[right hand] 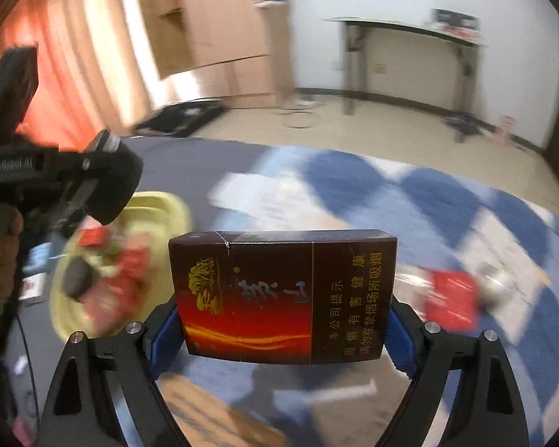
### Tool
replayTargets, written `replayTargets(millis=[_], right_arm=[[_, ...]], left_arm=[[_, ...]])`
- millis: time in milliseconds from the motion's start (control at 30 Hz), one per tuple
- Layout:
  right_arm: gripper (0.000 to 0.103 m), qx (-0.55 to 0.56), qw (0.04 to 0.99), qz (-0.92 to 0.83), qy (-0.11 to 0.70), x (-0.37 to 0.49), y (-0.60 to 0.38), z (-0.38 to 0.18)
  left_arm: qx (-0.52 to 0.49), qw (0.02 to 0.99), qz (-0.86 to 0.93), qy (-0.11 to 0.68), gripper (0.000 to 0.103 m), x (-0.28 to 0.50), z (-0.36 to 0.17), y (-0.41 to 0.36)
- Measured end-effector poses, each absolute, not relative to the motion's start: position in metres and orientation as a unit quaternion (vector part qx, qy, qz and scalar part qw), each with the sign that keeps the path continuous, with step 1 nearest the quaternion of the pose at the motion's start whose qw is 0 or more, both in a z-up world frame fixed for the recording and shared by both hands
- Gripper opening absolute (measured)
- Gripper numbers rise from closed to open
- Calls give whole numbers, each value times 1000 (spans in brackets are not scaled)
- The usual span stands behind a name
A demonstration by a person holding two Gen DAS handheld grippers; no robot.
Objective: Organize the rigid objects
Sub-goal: 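Grasp the black foam puck with the left tool while the right grasps the dark red box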
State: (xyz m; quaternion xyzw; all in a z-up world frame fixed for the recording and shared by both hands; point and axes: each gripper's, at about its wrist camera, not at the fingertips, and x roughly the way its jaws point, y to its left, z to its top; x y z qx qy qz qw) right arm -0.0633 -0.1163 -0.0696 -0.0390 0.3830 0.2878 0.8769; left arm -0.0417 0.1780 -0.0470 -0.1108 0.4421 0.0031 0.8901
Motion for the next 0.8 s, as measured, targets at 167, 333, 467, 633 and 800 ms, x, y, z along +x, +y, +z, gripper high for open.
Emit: replayTargets(millis=[167, 333, 467, 633, 800], right_arm=[[89, -99, 835, 381, 383, -58, -33, -72], [89, -190, 786, 440, 392, -50, 44, -94], [89, -241, 762, 452, 396, -51, 72, -113], [94, -244, 754, 447, 415, -46, 87, -134], [102, -214, 759, 446, 423, -47, 88, -134]], left_arm=[[-147, 868, 56, 471, 70, -85, -68, 248], [-138, 846, 95, 506, 70, -105, -102, 272], [-176, 844, 99, 497, 70, -93, -116, 288], [-194, 831, 101, 512, 72, -80, -131, 290], [-224, 830, 98, 502, 91, -83, -128, 295]])
